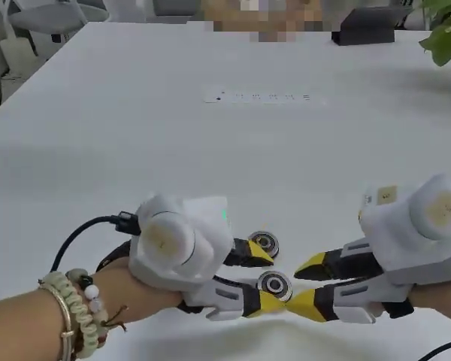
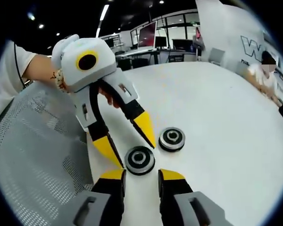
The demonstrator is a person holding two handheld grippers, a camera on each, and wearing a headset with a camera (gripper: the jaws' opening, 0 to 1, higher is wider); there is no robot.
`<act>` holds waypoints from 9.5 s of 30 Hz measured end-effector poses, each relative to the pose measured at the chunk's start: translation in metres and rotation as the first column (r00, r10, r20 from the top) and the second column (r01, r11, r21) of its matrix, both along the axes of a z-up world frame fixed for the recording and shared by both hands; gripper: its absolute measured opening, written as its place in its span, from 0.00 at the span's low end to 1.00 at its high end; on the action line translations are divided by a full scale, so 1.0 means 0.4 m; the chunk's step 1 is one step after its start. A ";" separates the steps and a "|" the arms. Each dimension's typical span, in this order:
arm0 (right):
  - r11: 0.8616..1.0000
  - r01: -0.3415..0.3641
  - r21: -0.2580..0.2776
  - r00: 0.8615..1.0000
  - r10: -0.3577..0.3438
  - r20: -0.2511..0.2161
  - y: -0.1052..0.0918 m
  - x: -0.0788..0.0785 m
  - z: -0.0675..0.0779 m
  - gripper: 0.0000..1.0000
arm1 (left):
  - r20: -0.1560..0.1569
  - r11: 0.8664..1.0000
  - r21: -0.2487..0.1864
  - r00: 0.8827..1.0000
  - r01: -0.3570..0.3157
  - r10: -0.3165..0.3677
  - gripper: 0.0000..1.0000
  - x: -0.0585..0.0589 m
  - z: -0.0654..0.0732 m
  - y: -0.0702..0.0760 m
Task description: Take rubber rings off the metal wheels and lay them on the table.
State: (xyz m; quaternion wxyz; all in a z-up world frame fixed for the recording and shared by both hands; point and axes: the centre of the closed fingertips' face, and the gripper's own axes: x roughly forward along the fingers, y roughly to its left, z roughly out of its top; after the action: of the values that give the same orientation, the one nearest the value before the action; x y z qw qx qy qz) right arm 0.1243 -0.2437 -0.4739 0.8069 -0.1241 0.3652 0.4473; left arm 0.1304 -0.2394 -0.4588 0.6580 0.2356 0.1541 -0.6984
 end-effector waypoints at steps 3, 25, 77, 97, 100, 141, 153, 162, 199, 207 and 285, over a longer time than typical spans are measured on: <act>1.000 -0.005 -0.016 1.000 0.005 -0.004 -0.003 -0.001 -0.007 0.23 | -0.012 1.000 -0.011 1.000 0.003 -0.003 0.18 -0.003 0.005 -0.003; 1.000 -0.010 -0.008 1.000 0.010 0.002 0.011 -0.001 -0.013 0.19 | -0.052 0.999 0.003 0.998 -0.033 0.033 0.08 0.006 -0.011 0.007; 0.991 0.112 -0.066 0.992 -0.116 -0.051 -0.019 0.020 -0.022 0.00 | -0.069 0.999 -0.017 0.997 -0.043 0.042 0.07 0.006 -0.006 0.001; 0.921 0.356 0.158 0.911 -0.305 -0.278 -0.018 0.028 0.005 0.00 | -0.064 0.999 -0.020 0.997 -0.045 0.044 0.07 0.006 -0.006 0.003; 0.936 0.319 0.149 0.930 -0.279 -0.238 -0.018 0.032 0.002 0.00 | -0.064 0.999 -0.021 0.997 -0.046 0.045 0.07 0.007 -0.005 0.003; 0.908 0.367 0.204 0.892 -0.281 -0.353 0.008 0.011 0.028 0.00 | -0.056 1.000 -0.013 0.998 -0.028 0.027 0.07 0.001 -0.007 0.004; 0.894 0.335 0.299 0.906 -0.218 -0.363 0.050 0.005 0.061 0.00 | -0.051 1.000 -0.012 0.998 -0.027 0.026 0.07 0.001 -0.007 0.004; 0.901 0.351 0.254 0.898 -0.246 -0.365 0.022 0.009 0.040 0.00 | -0.048 0.999 -0.015 0.998 -0.032 0.031 0.07 0.002 -0.007 0.004; 0.877 0.402 0.262 0.890 -0.308 -0.335 -0.008 0.040 0.064 0.00 | -0.038 0.999 -0.038 0.999 -0.021 0.020 0.27 0.024 0.083 0.021; 0.862 0.424 0.278 0.888 -0.336 -0.312 -0.018 0.049 0.088 0.00 | -0.041 0.998 -0.061 0.999 -0.034 0.032 0.33 0.035 0.116 0.032; 0.737 0.511 0.442 0.859 -0.460 -0.225 -0.100 0.096 0.222 0.00 | -0.130 0.897 -0.103 0.899 -0.431 0.417 0.89 0.019 0.205 0.395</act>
State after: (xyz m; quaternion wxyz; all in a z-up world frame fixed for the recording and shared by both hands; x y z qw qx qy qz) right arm 0.1629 -0.2839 -0.3849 0.8805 0.2054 0.3005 0.3039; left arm 0.1382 -0.0815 -0.3770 0.7993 0.1162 0.1906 -0.5579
